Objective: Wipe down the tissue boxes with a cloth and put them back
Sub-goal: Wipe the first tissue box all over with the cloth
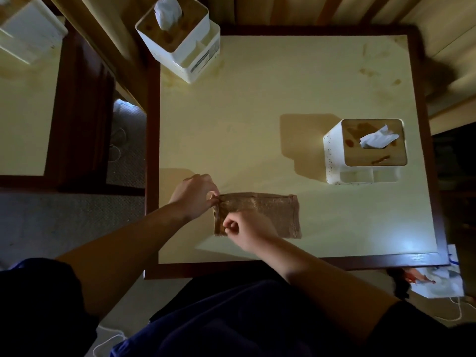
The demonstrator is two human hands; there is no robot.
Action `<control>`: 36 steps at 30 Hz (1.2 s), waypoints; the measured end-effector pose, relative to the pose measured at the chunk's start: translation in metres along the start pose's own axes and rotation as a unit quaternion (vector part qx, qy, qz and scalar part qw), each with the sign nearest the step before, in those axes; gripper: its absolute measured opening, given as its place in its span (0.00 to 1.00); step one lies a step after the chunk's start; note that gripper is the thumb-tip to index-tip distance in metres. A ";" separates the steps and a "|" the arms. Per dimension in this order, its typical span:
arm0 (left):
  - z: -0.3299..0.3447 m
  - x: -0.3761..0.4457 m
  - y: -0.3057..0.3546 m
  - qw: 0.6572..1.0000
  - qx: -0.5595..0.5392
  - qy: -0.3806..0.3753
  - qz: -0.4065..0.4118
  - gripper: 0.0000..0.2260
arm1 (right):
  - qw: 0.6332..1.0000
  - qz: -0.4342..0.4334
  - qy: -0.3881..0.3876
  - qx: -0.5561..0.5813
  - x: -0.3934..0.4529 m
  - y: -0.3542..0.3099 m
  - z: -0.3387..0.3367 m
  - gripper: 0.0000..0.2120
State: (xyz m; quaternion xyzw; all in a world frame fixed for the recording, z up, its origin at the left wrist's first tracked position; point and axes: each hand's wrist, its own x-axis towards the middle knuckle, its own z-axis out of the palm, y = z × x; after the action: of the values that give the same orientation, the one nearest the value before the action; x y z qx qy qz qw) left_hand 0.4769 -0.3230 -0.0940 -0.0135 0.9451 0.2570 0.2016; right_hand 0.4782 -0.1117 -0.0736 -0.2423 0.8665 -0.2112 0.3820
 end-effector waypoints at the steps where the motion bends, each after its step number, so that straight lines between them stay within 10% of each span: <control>1: 0.000 0.000 0.000 1.000 -0.001 -0.004 -0.002 0.04 | 1.000 -0.006 0.003 -0.011 0.003 -0.005 0.004 0.07; 13: -0.002 0.008 0.007 0.995 0.008 -0.082 -0.048 0.03 | 0.979 -0.086 0.015 -0.184 0.009 -0.010 0.026 0.13; 22: -0.016 0.013 0.025 0.976 -0.106 -0.153 -0.116 0.04 | 0.986 0.058 0.029 0.155 -0.013 0.014 0.018 0.06; 36: -0.019 0.049 0.108 0.941 -0.247 -0.189 -0.134 0.05 | 0.821 0.226 0.067 0.520 -0.064 0.072 -0.010 0.09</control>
State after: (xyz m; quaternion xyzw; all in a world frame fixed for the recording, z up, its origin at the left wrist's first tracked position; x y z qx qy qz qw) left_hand 0.4110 -0.2351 -0.0458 -0.1409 0.7858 0.4506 0.3995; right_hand 0.4896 -0.0151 -0.0715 0.2096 0.6824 -0.5535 0.4291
